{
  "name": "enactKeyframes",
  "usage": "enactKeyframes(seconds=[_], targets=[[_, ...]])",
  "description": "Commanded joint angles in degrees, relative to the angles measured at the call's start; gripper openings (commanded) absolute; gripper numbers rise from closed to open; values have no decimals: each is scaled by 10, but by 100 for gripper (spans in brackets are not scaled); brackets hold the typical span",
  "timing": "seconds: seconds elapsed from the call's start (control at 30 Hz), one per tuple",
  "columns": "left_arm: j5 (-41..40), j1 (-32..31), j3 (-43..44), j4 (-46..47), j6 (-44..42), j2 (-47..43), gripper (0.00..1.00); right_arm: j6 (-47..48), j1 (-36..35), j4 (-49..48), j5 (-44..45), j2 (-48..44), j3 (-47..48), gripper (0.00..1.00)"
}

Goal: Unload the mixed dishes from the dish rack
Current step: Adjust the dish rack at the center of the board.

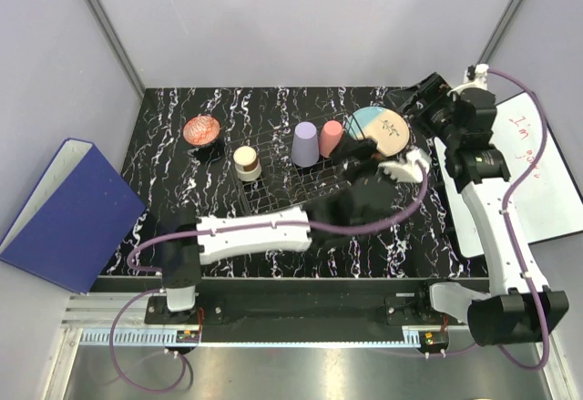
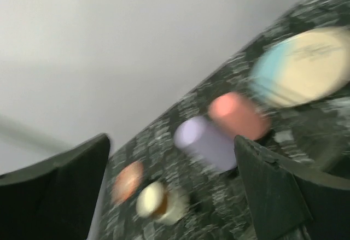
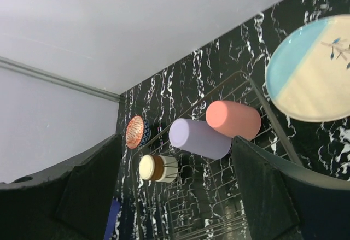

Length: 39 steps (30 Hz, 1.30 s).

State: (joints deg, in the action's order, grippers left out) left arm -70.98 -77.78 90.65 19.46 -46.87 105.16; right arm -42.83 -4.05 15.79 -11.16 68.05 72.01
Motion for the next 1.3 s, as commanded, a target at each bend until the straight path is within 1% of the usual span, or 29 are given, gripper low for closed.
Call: enactKeyframes(seconds=[0.0,0.07,0.1,0.17,0.2,0.23,0.27,0.3,0.33,0.4,0.43,0.47,0.5,0.57,0.63,0.73,0.83,1.0,1.1,1.27], targets=[[331,79,122,-508,467,-88,99,72,-3,-31,-8,-62,-4,88],[359,108,103,-509,488,-112,99,82,-19,-31,-13,-75,-9,88],[375,144,102,-517,504,-116,99,84,-22,-30,-16,-78,-13,87],[409,186,105,-543,527,-123,99,90,-31,-19,-18,-90,-27,86],[420,233,106,-551,557,-126,99,93,-33,-15,-18,-96,-34,86],[439,257,101,-558,573,-128,99,104,-38,-9,-11,-109,-51,85],[447,280,95,-568,589,-133,99,113,-43,-5,-3,-117,-60,85],[455,319,88,-568,613,-135,99,123,-60,0,7,-123,-65,85],[455,336,71,-568,622,-135,99,148,-70,19,36,-132,-72,84],[435,360,56,-571,645,-125,99,170,-100,37,67,-135,-77,85],[394,364,45,-575,658,-119,99,185,-107,46,98,-129,-76,85],[380,366,42,-590,672,-108,99,190,-111,65,108,-123,-73,85],[372,371,37,-596,700,-105,99,194,-115,77,123,-115,-70,85],[357,373,9,-598,728,-115,99,198,-121,106,159,-91,-66,85],[350,373,-26,-596,757,-126,99,200,-122,107,189,-74,-78,85],[336,373,-57,-595,775,-153,99,202,-123,91,225,-46,-95,84],[311,374,-83,-594,792,-185,99,195,-122,75,230,-4,-98,82],[305,376,-138,-594,839,-248,99,208,-122,62,248,82,-83,81],[299,376,-175,-593,864,-294,99,226,-122,36,259,114,-78,81],[285,376,-212,-596,891,-326,99,252,-122,41,241,187,-21,83]])
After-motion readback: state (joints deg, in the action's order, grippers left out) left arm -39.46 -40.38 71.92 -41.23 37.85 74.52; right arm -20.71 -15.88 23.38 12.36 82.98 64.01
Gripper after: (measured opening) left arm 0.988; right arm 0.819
